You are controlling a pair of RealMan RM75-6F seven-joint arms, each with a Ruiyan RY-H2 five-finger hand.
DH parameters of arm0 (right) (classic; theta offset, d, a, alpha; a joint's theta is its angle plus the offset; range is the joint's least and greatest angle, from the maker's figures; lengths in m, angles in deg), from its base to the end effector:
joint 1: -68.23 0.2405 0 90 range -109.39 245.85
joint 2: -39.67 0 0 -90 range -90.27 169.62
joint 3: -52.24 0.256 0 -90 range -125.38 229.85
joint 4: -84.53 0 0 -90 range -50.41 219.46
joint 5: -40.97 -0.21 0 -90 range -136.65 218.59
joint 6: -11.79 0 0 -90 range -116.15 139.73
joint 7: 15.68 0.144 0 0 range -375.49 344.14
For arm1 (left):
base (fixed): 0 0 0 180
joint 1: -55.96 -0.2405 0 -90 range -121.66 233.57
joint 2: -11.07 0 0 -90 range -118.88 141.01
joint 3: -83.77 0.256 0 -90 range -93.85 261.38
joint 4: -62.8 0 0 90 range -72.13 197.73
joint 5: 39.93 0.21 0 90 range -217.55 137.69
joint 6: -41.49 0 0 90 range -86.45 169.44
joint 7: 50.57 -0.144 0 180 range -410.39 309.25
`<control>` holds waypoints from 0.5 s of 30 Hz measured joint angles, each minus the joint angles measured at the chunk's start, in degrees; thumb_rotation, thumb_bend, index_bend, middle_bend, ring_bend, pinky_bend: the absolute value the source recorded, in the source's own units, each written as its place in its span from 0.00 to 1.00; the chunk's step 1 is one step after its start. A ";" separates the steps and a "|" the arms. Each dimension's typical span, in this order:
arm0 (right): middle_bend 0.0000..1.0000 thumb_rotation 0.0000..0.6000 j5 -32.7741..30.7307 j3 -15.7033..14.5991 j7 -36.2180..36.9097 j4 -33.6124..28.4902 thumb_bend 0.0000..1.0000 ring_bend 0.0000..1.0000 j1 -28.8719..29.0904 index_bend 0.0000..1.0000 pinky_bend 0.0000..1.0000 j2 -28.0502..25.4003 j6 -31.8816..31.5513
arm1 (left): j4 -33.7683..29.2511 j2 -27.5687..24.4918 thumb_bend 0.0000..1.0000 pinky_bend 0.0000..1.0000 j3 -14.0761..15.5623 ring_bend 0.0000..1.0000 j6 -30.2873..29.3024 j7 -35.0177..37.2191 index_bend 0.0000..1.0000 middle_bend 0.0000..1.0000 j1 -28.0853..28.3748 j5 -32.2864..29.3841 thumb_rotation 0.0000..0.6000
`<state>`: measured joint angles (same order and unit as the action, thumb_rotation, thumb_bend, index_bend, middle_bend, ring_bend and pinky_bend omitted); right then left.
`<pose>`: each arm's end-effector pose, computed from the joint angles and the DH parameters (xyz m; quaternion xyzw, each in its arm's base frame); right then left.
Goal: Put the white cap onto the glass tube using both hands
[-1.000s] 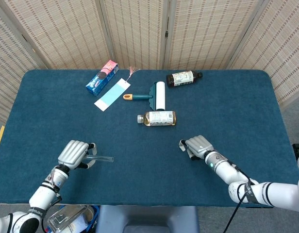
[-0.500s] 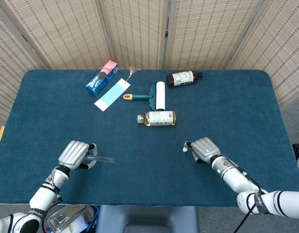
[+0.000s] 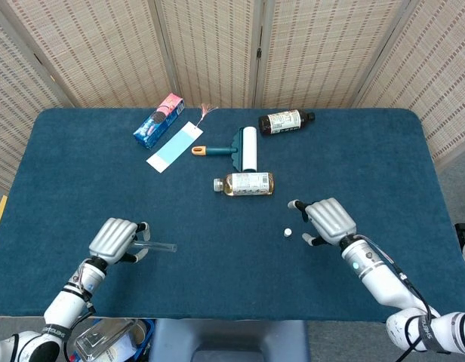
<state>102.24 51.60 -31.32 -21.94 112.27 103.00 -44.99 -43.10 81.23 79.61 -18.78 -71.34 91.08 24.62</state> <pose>-0.1714 -0.3081 0.0803 0.7646 -0.3912 0.3067 0.4102 -0.1775 0.2878 0.0587 -0.7385 -0.4021 -0.3374 0.4232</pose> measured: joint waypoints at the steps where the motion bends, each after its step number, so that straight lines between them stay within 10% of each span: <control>1: 0.04 1.00 0.92 0.21 0.78 0.16 0.03 0.02 -0.39 0.17 0.07 0.03 -0.23 | -0.07 0.03 0.36 1.00 0.00 0.99 0.00 -0.08 0.57 1.00 0.00 -0.06 1.00; 8: 0.03 1.00 7.73 1.19 3.90 5.16 0.27 0.00 -2.77 0.30 0.00 2.48 -2.39 | -0.63 0.07 0.36 1.00 0.22 0.99 -0.20 -0.71 0.57 1.00 -0.16 0.01 1.00; 15: 0.06 1.00 9.25 1.64 5.00 10.92 0.28 0.00 -3.70 0.39 0.00 6.67 -1.12 | -0.95 0.16 0.36 1.00 0.43 0.99 -0.41 -1.13 0.57 1.00 -0.39 -0.11 1.00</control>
<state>111.49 53.24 -26.32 -11.02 108.57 109.67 -46.11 -44.04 81.39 80.05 -19.19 -72.47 90.68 24.51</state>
